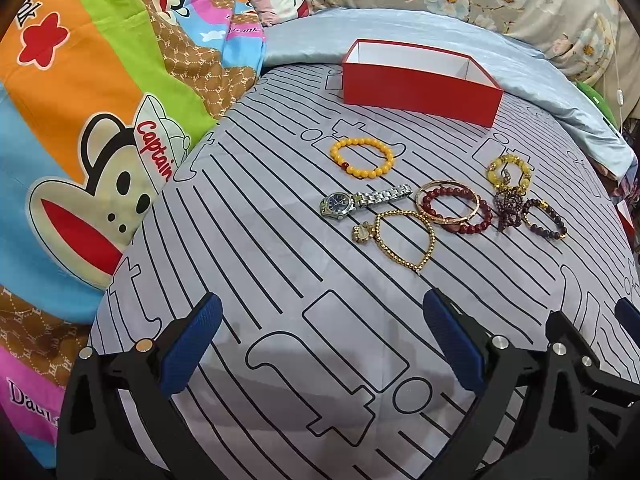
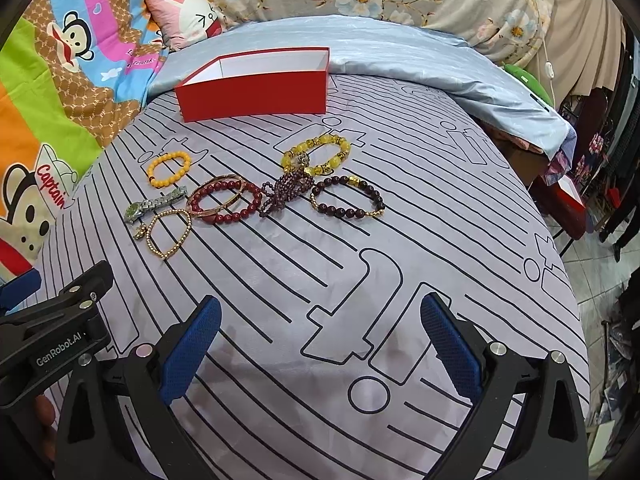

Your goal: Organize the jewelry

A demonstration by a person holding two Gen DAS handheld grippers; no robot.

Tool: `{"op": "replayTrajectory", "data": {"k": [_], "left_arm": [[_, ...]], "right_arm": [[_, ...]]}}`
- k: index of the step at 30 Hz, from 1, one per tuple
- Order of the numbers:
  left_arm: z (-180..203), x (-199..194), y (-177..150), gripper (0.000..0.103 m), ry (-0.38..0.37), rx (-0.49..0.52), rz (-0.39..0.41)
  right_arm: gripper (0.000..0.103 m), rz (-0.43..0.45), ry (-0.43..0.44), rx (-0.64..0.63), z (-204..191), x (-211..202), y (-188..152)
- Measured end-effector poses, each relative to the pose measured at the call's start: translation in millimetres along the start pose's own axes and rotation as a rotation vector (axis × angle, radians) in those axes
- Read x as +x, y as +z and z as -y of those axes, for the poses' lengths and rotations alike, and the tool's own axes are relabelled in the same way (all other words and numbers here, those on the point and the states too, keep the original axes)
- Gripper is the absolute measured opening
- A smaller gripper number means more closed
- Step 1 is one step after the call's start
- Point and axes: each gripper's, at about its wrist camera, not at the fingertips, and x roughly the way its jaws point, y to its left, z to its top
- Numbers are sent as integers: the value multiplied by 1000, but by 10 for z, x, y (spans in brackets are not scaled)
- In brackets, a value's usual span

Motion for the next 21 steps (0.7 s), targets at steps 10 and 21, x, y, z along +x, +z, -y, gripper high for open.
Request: {"op": "replayTrajectory", "data": {"k": [10,21], "left_arm": [[8,27,12,96,5,5,-2],[40,32,34,96,25,11,9]], "right_arm": [[96,-5,5,-2,-11,27,11],[96,-9,11,-9,-29,68,33]]}}
